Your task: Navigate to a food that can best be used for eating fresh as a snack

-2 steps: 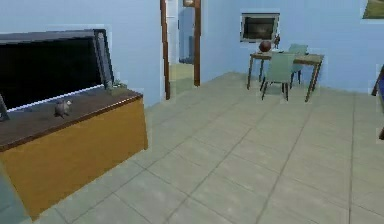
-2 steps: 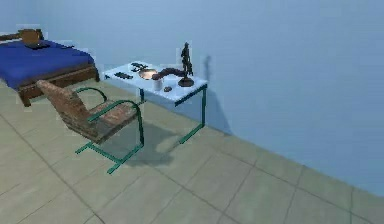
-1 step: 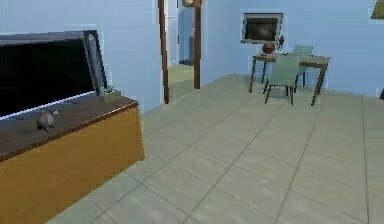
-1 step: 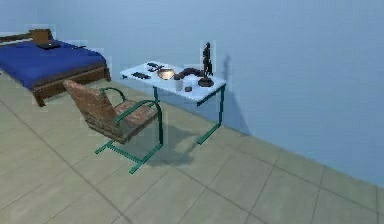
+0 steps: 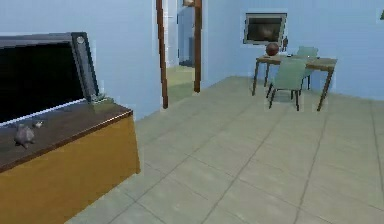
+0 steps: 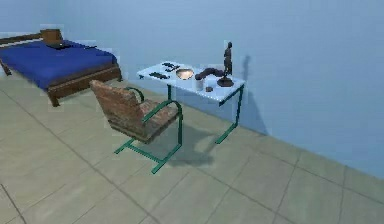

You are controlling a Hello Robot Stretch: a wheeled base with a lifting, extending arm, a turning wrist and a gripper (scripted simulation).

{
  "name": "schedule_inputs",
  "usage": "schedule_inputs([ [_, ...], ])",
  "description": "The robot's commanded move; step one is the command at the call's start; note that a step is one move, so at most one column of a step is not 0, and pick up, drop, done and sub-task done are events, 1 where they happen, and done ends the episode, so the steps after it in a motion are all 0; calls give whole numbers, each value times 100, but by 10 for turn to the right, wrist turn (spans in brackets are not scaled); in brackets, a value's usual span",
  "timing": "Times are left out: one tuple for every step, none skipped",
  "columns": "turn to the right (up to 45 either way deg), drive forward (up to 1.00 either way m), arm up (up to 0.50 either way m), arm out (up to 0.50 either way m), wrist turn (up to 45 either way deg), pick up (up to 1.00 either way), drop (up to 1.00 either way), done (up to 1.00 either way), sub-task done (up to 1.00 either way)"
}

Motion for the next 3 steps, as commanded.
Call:
schedule_inputs([
  [120,0,0,0,0,0,0,0,0],
  [0,100,0,0,0,0,0,0,0],
  [0,45,0,0,0,0,0,0,0],
])
